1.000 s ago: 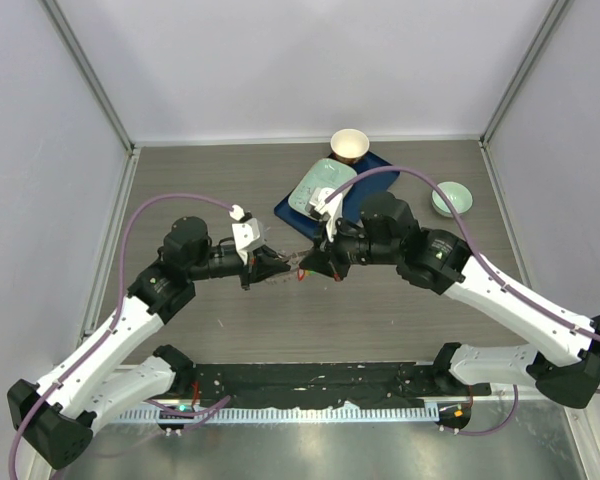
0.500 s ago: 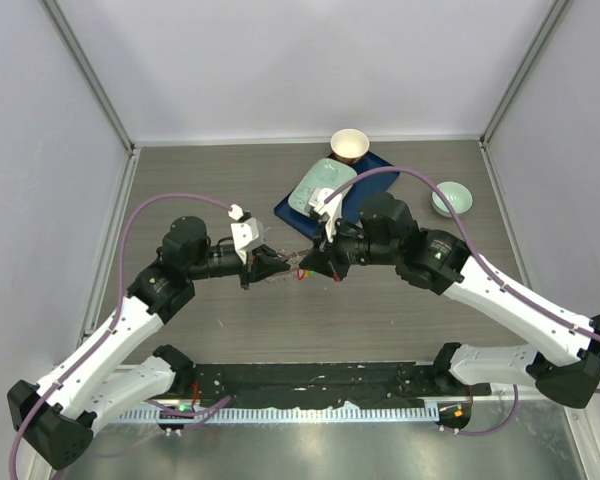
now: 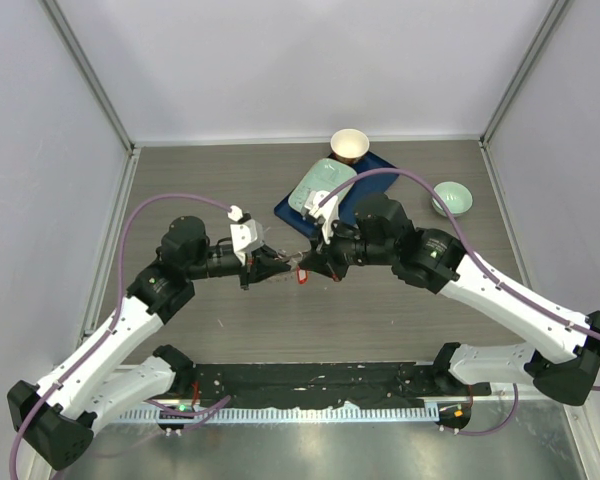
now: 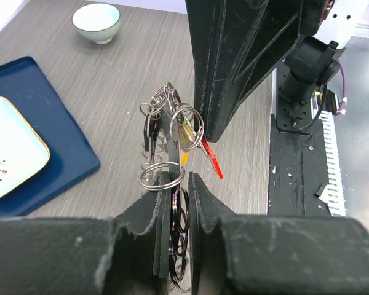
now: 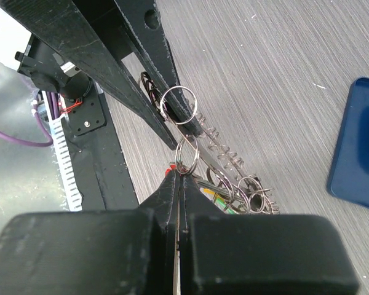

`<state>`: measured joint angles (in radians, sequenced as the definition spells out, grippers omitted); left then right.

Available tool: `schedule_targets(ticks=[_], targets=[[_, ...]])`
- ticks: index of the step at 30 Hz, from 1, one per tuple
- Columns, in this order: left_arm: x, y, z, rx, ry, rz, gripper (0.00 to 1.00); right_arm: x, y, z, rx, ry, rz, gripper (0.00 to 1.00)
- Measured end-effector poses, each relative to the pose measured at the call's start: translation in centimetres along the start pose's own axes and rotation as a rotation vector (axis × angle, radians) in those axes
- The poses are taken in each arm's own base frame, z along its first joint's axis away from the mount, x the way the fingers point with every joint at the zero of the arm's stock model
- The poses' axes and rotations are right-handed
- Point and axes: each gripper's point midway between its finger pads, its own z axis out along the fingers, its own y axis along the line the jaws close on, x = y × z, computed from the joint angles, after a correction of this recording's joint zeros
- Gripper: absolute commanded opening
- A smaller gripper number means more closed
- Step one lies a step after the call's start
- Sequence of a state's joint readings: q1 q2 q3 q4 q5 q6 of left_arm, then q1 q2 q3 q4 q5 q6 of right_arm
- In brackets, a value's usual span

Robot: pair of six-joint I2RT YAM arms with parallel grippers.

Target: Remove the keys from the keyring

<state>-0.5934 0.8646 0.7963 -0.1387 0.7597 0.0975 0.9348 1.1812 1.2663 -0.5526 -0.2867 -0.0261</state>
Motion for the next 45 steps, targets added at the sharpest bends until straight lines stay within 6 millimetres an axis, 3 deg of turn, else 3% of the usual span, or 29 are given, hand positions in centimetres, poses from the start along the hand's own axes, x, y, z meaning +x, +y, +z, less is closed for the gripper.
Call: schedule_targets(ticks=[1,4,18,27,45], targets=[[0.0,0.0,0.0,0.0,0.0,0.002,0.15,0.0,0.0,0.0,0.0,0.001,-0.002,0.01],[0.0,0.1,0.0,-0.004,0.002,0.01,0.3,0.0,-0.1,0.0,0.004,0.001,-0.008,0.01],[-1.1,0.0,0.1,0.003,-0.036,0.015,0.4,0.8,-0.6,-0.2,0.026,0.034,-0.035,0.01],[-1.3,-0.3,0.1,-0.003,-0.041,-0.089,0.49,0.9,-0.4,-0.5,0.017,0.03,-0.05,0.01],[-2.1,0.1,0.8,0.002,-0.034,-0.151,0.48,-0.5,0.7,-1.3,-0.021,-0.028,-0.025,0.01]])
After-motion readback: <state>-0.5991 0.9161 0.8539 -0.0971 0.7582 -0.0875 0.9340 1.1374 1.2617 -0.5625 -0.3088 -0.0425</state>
